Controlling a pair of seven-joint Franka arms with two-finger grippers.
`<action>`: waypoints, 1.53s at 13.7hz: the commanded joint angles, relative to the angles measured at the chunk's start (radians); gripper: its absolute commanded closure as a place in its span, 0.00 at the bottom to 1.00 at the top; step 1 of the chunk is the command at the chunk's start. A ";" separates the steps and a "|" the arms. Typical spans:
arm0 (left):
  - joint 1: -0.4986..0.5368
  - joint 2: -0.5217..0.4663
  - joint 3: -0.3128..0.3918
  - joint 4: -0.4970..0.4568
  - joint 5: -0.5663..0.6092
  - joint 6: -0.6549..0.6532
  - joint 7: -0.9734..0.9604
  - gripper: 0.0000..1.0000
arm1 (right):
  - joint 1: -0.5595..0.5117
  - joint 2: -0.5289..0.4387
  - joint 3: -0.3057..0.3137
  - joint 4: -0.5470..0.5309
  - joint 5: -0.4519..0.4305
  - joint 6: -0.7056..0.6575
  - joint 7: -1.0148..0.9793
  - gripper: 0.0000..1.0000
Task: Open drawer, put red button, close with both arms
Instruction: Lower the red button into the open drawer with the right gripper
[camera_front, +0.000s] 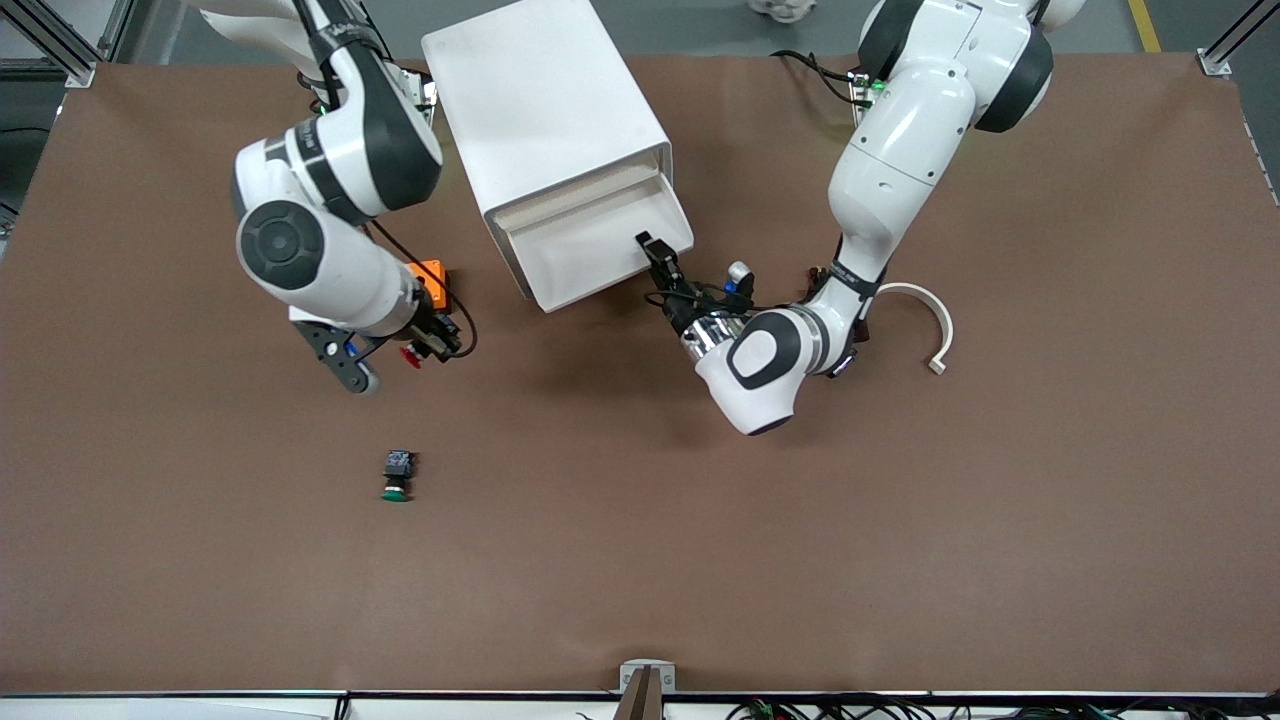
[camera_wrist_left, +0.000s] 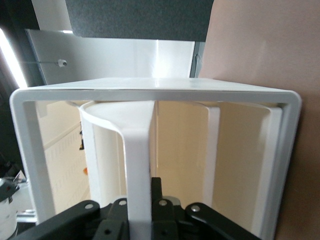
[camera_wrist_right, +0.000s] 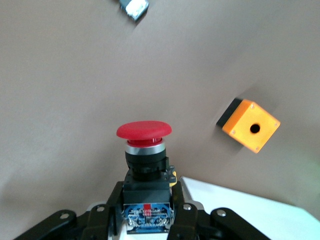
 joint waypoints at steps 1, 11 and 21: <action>0.064 0.017 -0.003 0.014 -0.021 -0.007 -0.012 0.92 | 0.078 -0.038 -0.008 -0.034 0.016 0.038 0.123 1.00; 0.102 0.012 -0.003 0.046 -0.019 -0.007 0.211 0.04 | 0.373 -0.025 -0.010 -0.131 0.014 0.300 0.580 1.00; 0.136 -0.035 0.086 0.204 0.014 -0.004 0.900 0.01 | 0.477 0.076 -0.010 -0.112 0.007 0.383 0.775 1.00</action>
